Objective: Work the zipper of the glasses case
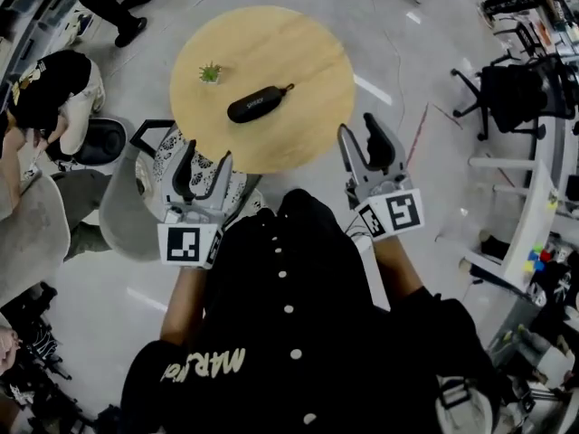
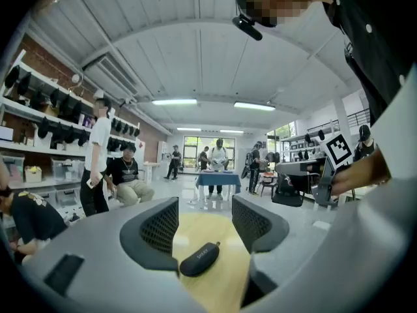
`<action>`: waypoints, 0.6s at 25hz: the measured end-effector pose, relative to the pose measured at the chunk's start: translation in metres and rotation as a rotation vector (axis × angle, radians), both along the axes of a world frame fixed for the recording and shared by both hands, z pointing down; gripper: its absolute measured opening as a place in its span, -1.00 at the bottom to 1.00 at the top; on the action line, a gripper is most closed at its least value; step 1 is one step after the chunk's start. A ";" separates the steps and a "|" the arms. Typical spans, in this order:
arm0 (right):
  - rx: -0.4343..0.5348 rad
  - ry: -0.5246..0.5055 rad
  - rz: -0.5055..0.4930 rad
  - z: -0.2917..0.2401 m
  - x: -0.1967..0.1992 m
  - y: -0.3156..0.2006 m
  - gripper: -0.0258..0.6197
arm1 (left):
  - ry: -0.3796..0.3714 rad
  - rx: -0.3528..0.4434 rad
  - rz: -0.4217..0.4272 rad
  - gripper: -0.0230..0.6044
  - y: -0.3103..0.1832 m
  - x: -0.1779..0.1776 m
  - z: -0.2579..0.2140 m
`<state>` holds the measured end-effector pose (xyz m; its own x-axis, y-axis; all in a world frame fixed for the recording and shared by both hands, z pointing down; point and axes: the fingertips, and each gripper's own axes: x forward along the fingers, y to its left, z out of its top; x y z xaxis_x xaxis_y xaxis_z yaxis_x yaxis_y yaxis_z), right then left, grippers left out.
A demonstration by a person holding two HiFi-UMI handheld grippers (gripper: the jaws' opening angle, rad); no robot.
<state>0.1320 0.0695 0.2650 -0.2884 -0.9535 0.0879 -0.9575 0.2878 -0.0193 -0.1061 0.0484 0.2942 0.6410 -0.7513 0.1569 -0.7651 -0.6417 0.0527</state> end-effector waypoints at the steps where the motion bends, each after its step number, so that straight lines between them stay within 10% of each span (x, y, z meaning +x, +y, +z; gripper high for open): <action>1: -0.016 0.005 -0.002 0.006 0.001 -0.005 -0.35 | -0.005 -0.032 0.008 -0.16 -0.006 0.003 0.010; 15: -0.182 0.049 -0.245 0.087 0.001 -0.117 -0.37 | -0.141 -0.172 0.087 -0.17 -0.083 0.056 0.072</action>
<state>0.1332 -0.0471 0.3524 -0.4989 -0.8234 0.2703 -0.8611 0.5063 -0.0470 -0.0498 -0.0345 0.3665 0.6648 -0.6486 0.3705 -0.7148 -0.6965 0.0633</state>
